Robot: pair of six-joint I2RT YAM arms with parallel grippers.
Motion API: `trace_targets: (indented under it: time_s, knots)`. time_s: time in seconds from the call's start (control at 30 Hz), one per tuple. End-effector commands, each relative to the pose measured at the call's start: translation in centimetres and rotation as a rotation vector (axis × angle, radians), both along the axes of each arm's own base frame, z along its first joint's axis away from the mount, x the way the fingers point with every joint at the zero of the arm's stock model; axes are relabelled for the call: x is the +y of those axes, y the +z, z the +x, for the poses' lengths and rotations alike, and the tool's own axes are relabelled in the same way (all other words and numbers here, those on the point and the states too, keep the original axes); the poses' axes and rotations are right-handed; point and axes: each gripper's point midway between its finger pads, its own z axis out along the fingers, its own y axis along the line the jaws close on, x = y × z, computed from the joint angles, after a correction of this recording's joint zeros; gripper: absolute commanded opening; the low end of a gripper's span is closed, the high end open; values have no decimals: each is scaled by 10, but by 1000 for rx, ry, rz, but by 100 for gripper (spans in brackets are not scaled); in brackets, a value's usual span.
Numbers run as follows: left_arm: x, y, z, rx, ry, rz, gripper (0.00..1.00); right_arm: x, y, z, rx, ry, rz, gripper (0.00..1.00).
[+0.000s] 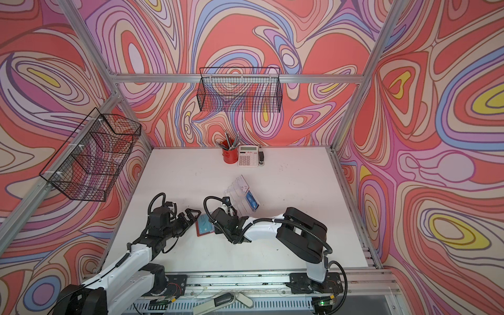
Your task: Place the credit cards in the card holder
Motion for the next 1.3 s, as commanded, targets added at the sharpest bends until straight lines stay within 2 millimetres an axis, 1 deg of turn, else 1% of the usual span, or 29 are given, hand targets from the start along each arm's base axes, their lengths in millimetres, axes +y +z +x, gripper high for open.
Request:
trace_targets:
  time_s: [0.0,0.17,0.47,0.6,0.7,0.83,0.93,1.07,1.17,1.27]
  knots:
    - [0,-2,1,2,6,-11,89,4,-4,3,18,2,3,51]
    - [-2,-2,2,6,-2,-18,89,7,-10,2,31,11,0,50]
    - [-2,-4,2,11,-3,-19,89,11,-7,2,35,26,6,49]
    - [-3,-7,2,25,-7,-21,89,14,-9,2,44,34,12,49]
    - [-4,-7,3,26,-12,-26,89,17,-12,2,73,43,46,49]
    - [-2,-8,2,30,-6,-19,89,26,-20,1,145,65,151,49]
    - [-4,-6,2,24,-11,-25,89,25,-28,4,174,55,165,48]
    - [-2,-7,2,25,-3,-18,89,34,-32,4,214,74,222,49]
    - [-3,-6,2,23,-9,-25,89,40,-32,7,227,84,248,49]
    - [-3,-6,2,24,-10,-23,89,41,-34,15,219,80,239,51]
